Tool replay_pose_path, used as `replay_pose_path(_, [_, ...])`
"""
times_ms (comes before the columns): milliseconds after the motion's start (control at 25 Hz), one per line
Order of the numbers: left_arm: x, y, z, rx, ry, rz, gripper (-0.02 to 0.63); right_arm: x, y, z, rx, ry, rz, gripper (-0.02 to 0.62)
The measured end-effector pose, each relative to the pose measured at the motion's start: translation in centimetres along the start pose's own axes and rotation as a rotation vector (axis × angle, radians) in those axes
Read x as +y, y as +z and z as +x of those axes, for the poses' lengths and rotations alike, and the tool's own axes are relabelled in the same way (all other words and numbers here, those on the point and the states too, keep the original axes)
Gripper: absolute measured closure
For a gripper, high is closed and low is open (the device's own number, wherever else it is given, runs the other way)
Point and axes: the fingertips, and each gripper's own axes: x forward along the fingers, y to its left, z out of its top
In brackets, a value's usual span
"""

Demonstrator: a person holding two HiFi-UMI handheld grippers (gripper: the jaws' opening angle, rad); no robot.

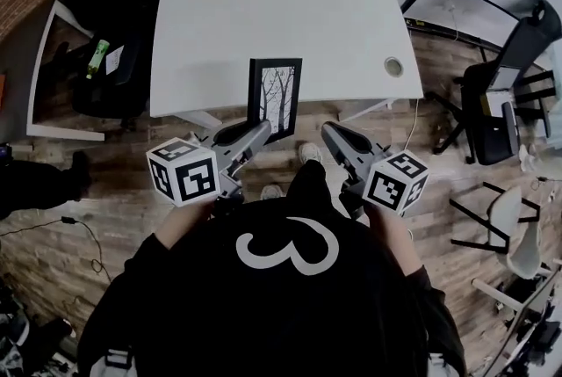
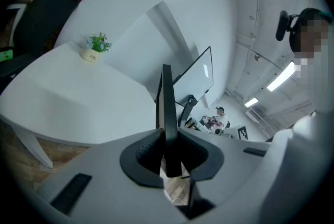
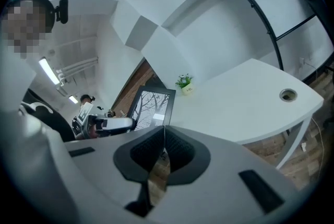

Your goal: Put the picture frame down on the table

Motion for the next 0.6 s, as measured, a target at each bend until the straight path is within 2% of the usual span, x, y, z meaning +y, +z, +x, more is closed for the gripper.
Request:
replay_pose_path(240, [2.0,0.8,-0.1,-0.033,0.094,-0.040,0.538,-1.2,0.7,3.7,0.065,0.102,0.006,0.571])
replay_pose_path(400, [3.5,1.9,-0.2,-0.059,0.129,-0.068,0.538,-1.7,1.1,6.3,0.117,0.140,-0.011,0.571])
replay_pose_path(600, [5.1,3.7,0.6,-0.086,0.162,-0.092,0.538,-2.8,3.4,8.2,0.138,0.165,-0.045,0.571])
